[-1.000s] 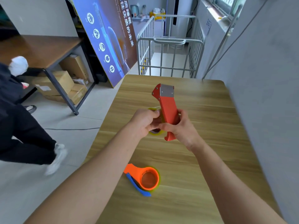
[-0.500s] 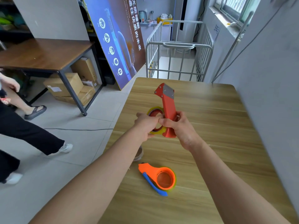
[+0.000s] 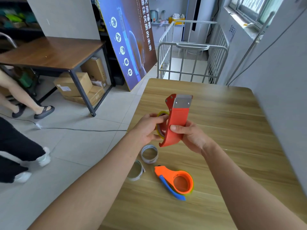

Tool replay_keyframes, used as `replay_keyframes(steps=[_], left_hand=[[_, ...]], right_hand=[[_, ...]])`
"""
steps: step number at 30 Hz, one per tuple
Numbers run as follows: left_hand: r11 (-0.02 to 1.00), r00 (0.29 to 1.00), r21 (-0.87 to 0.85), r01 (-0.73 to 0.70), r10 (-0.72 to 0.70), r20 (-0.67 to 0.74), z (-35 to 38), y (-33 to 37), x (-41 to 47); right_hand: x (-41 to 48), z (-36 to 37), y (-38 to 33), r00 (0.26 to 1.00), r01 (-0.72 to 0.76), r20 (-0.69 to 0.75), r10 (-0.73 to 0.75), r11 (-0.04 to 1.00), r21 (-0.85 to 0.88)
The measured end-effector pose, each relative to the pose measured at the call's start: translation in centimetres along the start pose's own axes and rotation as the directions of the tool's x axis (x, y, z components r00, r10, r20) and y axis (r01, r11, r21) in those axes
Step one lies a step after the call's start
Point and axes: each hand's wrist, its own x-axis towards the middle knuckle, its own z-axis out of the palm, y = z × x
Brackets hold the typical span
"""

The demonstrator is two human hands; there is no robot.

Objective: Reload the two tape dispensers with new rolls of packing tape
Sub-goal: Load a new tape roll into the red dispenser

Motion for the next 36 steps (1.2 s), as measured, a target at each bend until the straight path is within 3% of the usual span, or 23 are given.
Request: replay_keyframes(steps=[3,9,16,22,32,36], left_hand=[[1.0,0.999,-0.011,-0.008,0.009,0.038,-0.3,0.3,0.3],[0.999,0.999,0.015,-0.036,0.035,0.028,-1.4,1.5,1.3],[0.954,0.999,0.296,-0.052,0.049,0.016,-2.0,2.7,1.5],[0.925,0.987,0.357,-0.128,0.156,-0.048,-1.9,3.1,0.6],[0.892,0.954,0.362,-0.27,0.299,-0.024,-1.0,3.2,-1.3],[0.868,0.936,0.359,-0.343,0.348,0.054,-0.1,3.6,-2.2]], right_hand=[[0.0,0.1,-0.1,0.999,-0.033,0.022,0.033,0.999,-0.007],[-0.6,0.7,-0.4,1.0,-0.01,-0.001,0.01,0.963,-0.268],[-0.6,1.3,-1.0,0.992,-0.03,0.098,0.082,0.894,-0.447],[-0.8,1.3,-0.8,0.987,-0.042,0.114,0.116,0.861,-0.507],[-0.4,-0.3,0.5,0.979,-0.149,0.015,0.203,0.763,-0.629],[-0.6,-1.3,0.8,0.976,-0.198,-0.072,0.204,0.705,-0.681]])
